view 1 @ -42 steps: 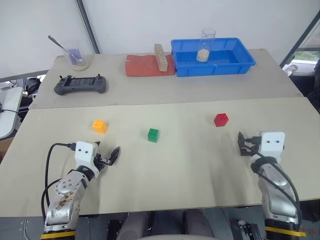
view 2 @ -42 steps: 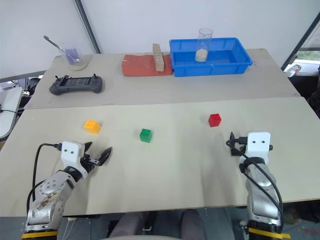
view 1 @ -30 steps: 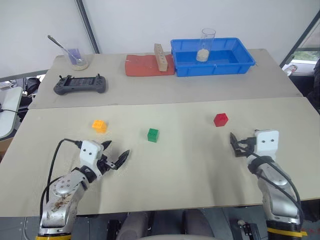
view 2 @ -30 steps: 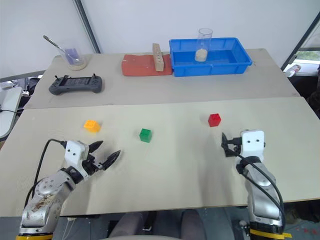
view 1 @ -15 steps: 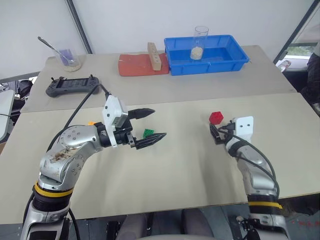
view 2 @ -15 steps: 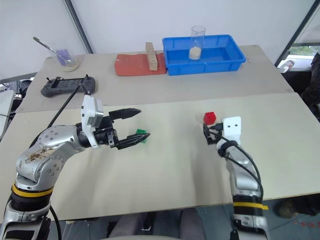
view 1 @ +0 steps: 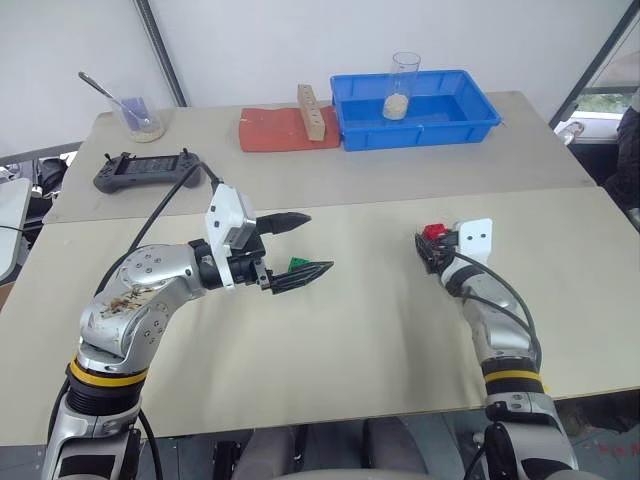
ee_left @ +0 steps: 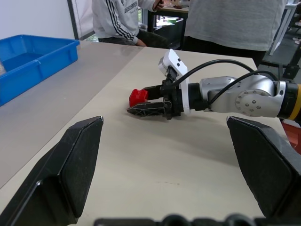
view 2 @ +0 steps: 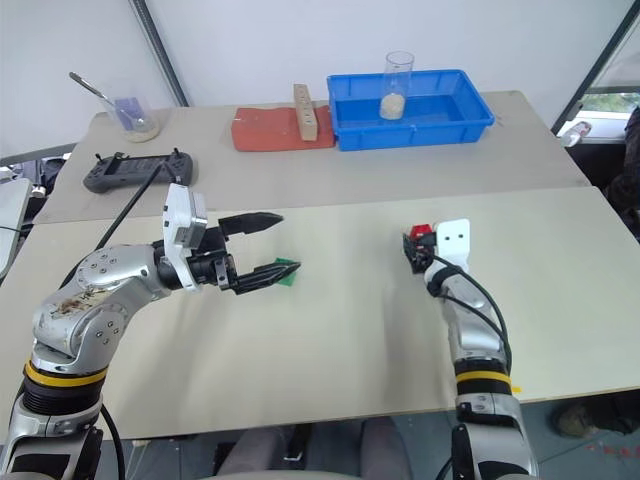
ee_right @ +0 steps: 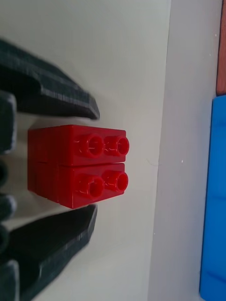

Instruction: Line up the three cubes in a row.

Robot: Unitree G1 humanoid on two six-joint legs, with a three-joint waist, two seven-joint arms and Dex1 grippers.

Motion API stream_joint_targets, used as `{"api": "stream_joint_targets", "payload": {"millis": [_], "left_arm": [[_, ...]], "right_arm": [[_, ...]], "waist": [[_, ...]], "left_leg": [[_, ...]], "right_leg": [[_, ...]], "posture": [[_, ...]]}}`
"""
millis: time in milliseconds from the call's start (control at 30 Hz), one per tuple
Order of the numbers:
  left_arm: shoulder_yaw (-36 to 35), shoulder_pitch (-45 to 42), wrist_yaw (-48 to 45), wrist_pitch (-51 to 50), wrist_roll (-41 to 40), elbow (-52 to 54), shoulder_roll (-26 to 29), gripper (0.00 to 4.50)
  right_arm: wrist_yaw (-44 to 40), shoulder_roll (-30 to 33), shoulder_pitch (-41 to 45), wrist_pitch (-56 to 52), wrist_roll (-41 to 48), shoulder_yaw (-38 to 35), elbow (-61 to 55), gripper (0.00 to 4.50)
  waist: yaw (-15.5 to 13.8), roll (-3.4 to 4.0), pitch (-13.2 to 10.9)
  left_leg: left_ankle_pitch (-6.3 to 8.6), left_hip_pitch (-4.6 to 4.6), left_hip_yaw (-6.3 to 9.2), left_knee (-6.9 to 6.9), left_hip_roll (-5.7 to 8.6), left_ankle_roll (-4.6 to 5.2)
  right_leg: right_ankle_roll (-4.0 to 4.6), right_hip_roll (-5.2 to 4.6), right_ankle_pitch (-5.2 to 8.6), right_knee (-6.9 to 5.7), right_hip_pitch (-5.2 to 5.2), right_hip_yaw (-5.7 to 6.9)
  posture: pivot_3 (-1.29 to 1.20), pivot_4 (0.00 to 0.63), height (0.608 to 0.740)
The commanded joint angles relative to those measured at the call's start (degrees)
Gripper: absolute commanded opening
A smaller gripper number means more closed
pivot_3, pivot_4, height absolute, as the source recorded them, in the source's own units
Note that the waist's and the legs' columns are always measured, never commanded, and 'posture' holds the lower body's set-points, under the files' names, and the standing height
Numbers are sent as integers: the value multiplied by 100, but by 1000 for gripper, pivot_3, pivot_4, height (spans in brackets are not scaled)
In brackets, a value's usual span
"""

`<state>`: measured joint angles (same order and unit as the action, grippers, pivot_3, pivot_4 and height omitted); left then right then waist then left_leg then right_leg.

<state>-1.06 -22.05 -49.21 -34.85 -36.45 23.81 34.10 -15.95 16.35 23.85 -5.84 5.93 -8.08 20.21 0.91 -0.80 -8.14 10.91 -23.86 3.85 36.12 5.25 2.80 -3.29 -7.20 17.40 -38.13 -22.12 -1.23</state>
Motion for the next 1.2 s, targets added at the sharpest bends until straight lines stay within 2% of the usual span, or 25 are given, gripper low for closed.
{"api": "stream_joint_targets", "payload": {"millis": [33,67,233,400,533,567,667,867,1000,1200], "left_arm": [[-155,18,62,-29,-159,207,32,4500],[-166,24,75,-41,-168,216,39,4500],[-158,83,68,1,-170,232,102,4500],[-38,470,-666,582,111,60,464,4500],[198,825,-1445,1184,339,-92,693,4500],[288,933,-1644,1413,436,-85,725,4500],[423,1154,-1994,1834,603,-56,775,4500],[415,1409,-2260,2065,611,59,880,4500],[392,1492,-2236,2030,578,232,918,4500],[415,1529,-2159,2028,627,295,887,4500]], "right_arm": [[-1,-29,-21,141,49,-3,-228,1614],[-6,-28,-71,121,56,4,-304,1466],[-345,154,-435,-236,236,5,-958,1473],[-2742,1352,-1287,-1065,1391,350,-2654,1473],[-4472,2210,-1623,-1043,1895,767,-3039,1473],[-4998,2333,-1600,-656,1797,967,-2792,1473],[-5892,2432,-1359,167,1550,1318,-2053,1473],[-7095,2549,-655,1432,1079,1704,-314,1473],[-7548,2612,-109,1822,956,1723,529,1473],[-7654,2860,150,2444,907,2012,1191,1473]], "waist": [[1,0,0],[-1,0,0],[-13,0,0],[-21,4,-4],[-2,2,-6],[-2,2,-6],[-15,-1,-8],[-51,-3,-11],[-82,-3,-11],[-154,-3,-11]], "left_leg": [[0,0,0,0,0,0],[0,0,0,0,0,0],[0,0,0,0,0,0],[3,0,-1,-2,0,4],[3,1,-7,0,-10,5],[3,3,-7,0,-12,5],[3,3,-7,1,-12,5],[5,3,-8,13,-10,7],[9,9,-7,18,-9,12],[9,12,-7,23,-9,12]], "right_leg": [[0,1,0,-1,0,0],[0,1,0,-1,-1,0],[0,1,0,0,0,-2],[0,1,0,5,0,-6],[0,8,0,12,6,-8],[1,10,1,13,7,-8],[2,9,1,19,10,-8],[2,3,1,22,11,-8],[2,2,1,24,6,-6],[2,-3,1,23,7,-6]], "posture": [[0,150,740],[0,150,740],[0,150,740],[0,150,740],[0,150,740],[0,150,740],[0,150,740],[0,150,740],[0,150,740],[0,150,740]]}}
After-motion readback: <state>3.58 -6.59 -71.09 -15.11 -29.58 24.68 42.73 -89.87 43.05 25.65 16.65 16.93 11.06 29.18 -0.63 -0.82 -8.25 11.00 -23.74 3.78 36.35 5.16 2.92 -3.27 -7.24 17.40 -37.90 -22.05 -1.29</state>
